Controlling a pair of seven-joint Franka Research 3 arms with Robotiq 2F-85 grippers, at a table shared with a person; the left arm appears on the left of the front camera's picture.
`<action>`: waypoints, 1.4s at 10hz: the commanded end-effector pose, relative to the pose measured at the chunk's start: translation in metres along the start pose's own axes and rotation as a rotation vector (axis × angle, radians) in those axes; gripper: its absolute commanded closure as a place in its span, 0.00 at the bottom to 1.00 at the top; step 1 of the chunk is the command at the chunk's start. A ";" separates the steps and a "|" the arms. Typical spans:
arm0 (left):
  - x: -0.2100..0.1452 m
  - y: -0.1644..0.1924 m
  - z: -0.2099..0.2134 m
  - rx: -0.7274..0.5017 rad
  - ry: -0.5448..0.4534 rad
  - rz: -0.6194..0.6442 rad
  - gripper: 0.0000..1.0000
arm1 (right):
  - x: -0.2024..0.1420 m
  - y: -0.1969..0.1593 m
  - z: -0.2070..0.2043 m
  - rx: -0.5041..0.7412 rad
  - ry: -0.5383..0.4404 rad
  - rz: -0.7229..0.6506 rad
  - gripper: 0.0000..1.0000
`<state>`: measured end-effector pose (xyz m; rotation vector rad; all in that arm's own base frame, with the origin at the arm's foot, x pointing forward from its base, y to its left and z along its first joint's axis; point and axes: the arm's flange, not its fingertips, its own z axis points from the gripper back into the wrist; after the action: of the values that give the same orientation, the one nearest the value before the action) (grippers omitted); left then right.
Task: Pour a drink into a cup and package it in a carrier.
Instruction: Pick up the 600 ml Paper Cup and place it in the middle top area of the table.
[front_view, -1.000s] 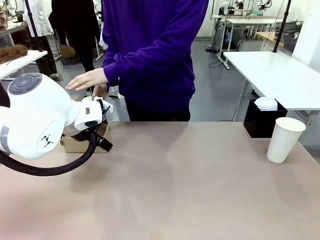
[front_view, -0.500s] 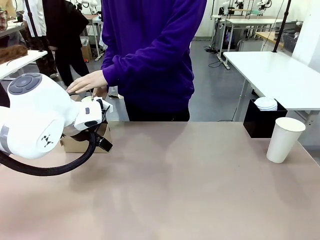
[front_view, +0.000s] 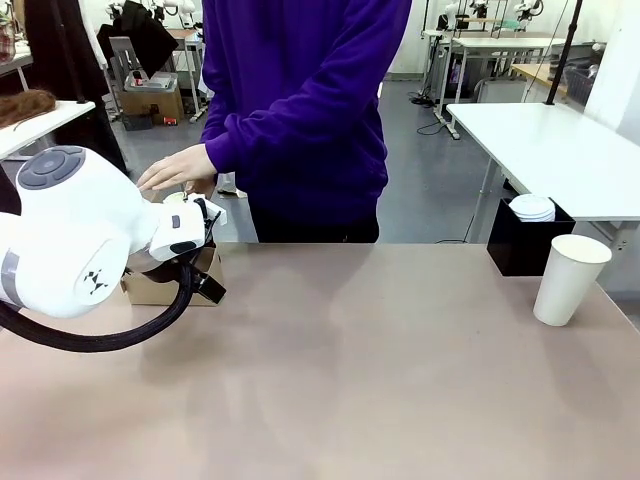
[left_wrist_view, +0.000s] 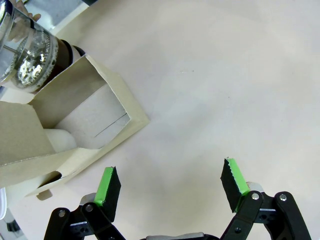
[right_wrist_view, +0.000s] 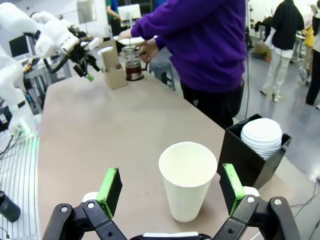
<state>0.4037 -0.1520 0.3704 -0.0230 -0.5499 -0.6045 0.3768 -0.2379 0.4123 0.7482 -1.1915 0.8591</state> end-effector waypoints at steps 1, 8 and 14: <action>0.000 0.000 0.000 -0.001 -0.001 0.001 0.00 | -0.029 -0.032 -0.016 -0.019 -0.103 -0.047 0.00; 0.000 0.000 0.000 -0.001 -0.001 0.001 0.00 | -0.124 -0.045 -0.037 0.060 -0.291 0.034 0.00; 0.000 0.000 0.000 -0.001 -0.001 0.001 0.00 | -0.151 -0.047 -0.084 0.016 -0.246 0.022 0.00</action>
<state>0.4037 -0.1521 0.3704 -0.0229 -0.5498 -0.6046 0.4308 -0.2211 0.2472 0.9231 -1.3940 0.8020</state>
